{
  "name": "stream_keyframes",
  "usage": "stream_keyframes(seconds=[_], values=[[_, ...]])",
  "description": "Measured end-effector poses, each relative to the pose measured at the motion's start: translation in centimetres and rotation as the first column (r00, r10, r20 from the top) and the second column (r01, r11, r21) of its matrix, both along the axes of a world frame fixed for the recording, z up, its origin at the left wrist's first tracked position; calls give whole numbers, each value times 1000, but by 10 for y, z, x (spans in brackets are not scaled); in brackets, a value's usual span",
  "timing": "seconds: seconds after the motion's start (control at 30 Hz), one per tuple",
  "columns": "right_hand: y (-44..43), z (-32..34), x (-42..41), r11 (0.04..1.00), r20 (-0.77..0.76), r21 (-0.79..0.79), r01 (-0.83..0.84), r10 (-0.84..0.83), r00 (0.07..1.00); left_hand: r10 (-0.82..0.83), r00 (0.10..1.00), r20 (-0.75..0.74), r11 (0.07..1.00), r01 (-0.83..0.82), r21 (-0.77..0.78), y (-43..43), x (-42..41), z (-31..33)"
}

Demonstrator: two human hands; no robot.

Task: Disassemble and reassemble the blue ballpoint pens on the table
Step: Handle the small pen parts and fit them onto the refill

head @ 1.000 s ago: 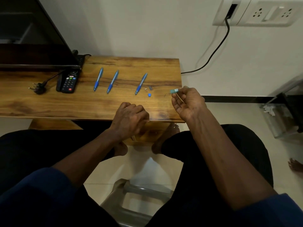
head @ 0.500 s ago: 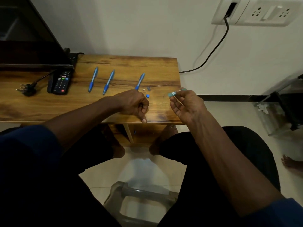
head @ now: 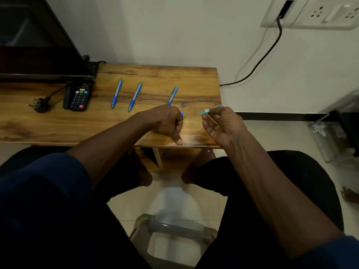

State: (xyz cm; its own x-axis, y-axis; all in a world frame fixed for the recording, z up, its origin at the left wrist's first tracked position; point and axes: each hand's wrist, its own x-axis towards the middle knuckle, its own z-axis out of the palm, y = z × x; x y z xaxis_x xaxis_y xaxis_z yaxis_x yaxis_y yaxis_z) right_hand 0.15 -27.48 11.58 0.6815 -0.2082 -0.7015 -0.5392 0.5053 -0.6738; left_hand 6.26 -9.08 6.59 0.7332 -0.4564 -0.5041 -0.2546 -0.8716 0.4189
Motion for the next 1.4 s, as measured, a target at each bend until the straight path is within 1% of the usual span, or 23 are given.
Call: stream_keyframes(seconds=[0.07, 0.13, 0.17, 0.23, 0.33, 0.4, 0.47, 0.53, 0.7, 0.77, 0.9, 1.0, 1.13, 1.27, 1.33, 1.4], values=[[1, 1, 0, 1000, 15, 28, 5, -5, 1000, 54, 998, -30, 998, -55, -19, 2, -3, 2], [0, 1, 0, 998, 41, 53, 25, -27, 999, 106, 994, 1, 991, -105, -78, 2, -9, -1], [-2, 1, 1, 998, 51, 55, 37, -40, 998, 160, 987, 13, 978, -157, -139, 1, -12, -3], [-5, 4, 2, 996, 49, 57, 68, -71, 996, 284, 956, 75, 932, -257, -255, -3, -15, -9], [-12, 5, 4, 991, 26, 47, 122, -123, 992, 439, 881, 174, 866, -364, -342, -14, -18, -18], [-16, 3, 7, 986, 19, 60, 155, -156, 988, 431, 869, 241, 872, -333, -359, -22, -17, -21], [-22, 1, 9, 983, 14, 65, 169, -170, 985, 358, 885, 297, 907, -254, -336, -30, -16, -23], [-26, -1, 12, 982, 8, 70, 173, -174, 985, 330, 884, 330, 922, -227, -313, -39, -12, -25], [-33, -8, 18, 982, 3, 77, 175, -176, 984, 462, 789, 405, 881, -358, -309, -62, 8, -27], [-34, -9, 21, 982, 4, 85, 171, -172, 985, 447, 784, 430, 894, -376, -243, -70, 17, -21], [-34, -8, 27, 981, 13, 108, 162, -164, 986, 316, 826, 467, 940, -338, -39, -85, 32, -5], [-34, -6, 30, 978, 17, 129, 161, -165, 986, 259, 845, 467, 946, -320, 54, -94, 35, 4], [-35, -8, 32, 977, 7, 143, 161, -163, 987, 205, 872, 445, 942, -298, 151, -102, 35, 4], [-36, -8, 35, 974, -4, 157, 164, -165, 986, 150, 902, 405, 956, -236, 172, -102, 35, 5], [-37, -8, 35, 974, 0, 159, 164, -166, 986, 167, 923, 345, 962, -229, 146, -96, 39, 5], [-39, -6, 35, 973, 13, 163, 164, -169, 986, 264, 938, 223, 958, -282, 52, -87, 46, 4]])
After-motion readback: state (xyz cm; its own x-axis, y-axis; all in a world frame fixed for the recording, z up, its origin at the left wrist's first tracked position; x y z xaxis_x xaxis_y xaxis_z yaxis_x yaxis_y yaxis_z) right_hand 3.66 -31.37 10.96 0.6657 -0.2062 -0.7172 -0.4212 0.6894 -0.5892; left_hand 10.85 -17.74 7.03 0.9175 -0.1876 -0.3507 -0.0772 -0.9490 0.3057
